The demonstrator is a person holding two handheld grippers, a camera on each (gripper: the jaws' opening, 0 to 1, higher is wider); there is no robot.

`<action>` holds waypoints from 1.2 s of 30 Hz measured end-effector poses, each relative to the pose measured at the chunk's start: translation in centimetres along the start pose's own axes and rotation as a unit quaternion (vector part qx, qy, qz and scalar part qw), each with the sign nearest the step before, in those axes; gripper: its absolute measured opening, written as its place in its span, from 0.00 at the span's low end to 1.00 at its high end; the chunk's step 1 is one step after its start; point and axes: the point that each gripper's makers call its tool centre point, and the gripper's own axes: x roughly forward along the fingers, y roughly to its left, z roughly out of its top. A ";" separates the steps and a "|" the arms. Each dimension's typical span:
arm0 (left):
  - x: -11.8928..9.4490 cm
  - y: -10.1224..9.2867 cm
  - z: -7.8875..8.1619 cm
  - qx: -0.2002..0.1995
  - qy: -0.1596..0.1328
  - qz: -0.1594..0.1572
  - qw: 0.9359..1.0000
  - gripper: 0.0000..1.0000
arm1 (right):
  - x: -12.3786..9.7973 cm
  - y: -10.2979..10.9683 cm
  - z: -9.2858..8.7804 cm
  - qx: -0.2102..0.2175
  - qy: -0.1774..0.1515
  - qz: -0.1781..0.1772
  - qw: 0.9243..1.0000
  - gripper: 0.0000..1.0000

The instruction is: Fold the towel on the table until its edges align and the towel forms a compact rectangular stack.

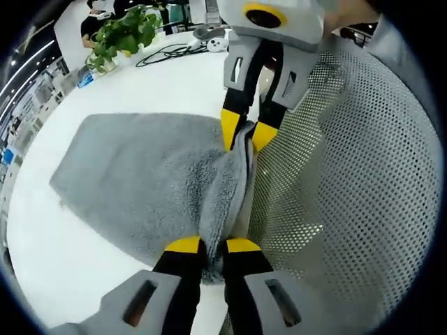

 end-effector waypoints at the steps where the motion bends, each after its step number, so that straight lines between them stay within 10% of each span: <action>1: -0.2 0.0 0.0 0.008 0.008 0.016 1.000 0.10 | -0.2 -0.3 0.2 0.012 -0.002 -0.002 1.000 0.07; 36: -9.2 6.4 6.3 -0.027 -0.087 0.084 0.992 0.10 | -8.8 -4.9 8.8 0.067 -0.103 -0.009 0.992 0.07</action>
